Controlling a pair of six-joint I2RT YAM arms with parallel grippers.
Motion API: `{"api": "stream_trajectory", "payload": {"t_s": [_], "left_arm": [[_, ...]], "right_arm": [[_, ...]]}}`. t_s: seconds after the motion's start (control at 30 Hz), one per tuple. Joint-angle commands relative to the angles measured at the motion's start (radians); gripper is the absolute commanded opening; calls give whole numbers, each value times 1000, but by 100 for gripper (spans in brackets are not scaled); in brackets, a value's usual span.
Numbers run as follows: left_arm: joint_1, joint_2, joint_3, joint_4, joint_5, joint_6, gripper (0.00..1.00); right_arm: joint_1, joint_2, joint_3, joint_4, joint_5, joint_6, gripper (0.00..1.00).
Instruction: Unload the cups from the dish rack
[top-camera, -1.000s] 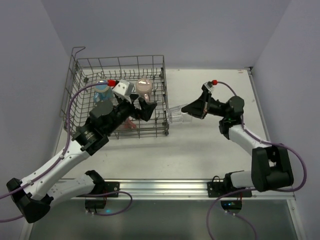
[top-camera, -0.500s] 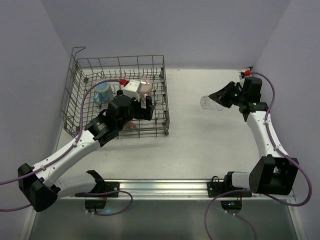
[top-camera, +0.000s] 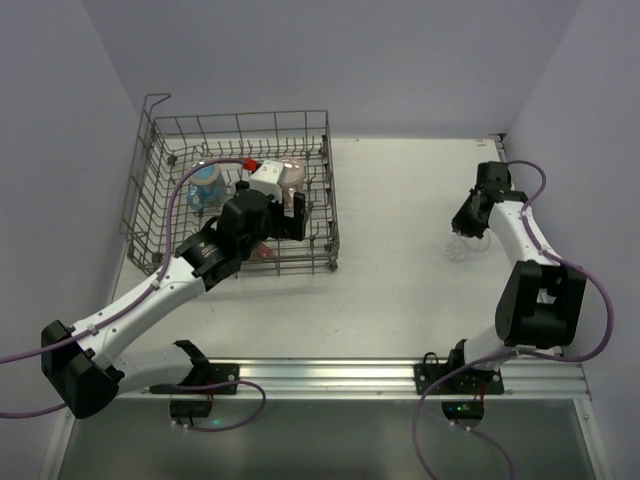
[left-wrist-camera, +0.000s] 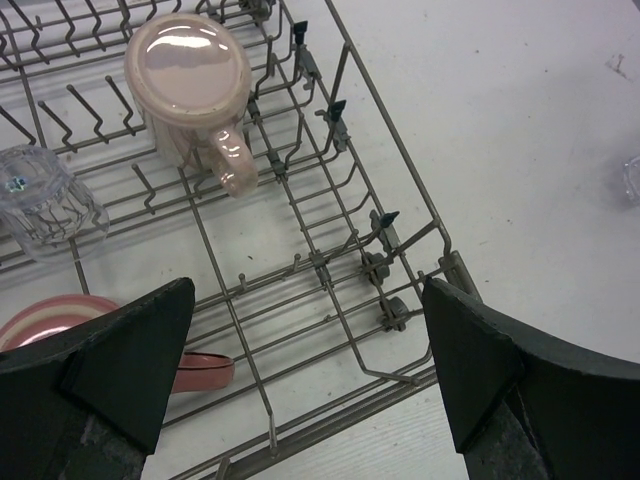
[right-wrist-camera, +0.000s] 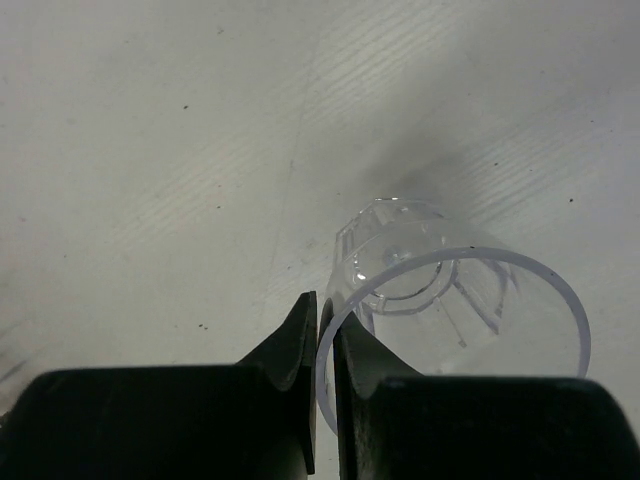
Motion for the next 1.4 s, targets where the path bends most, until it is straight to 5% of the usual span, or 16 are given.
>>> {"api": "stream_trajectory", "payload": {"t_s": [0.0,0.67,0.9,1.13,1.37], "left_arm": [[-1,-3,45,-9,-35,-7,100],[2,1,55,-44,-50,-1,100],[5,18,79,-146,-153,-54,100],[26,70,148,-342,-351,-179,100],[58,81,188,-411,-369,-225,100]], "right_arm": [[-3,31,82,-31,125,-39,0],[38,198,128,-91,260,-57,0],[64,214,130,-104,277,-54,15],[90,172,117,-117,294,-50,46],[138,93,111,-149,326,-37,56]]}}
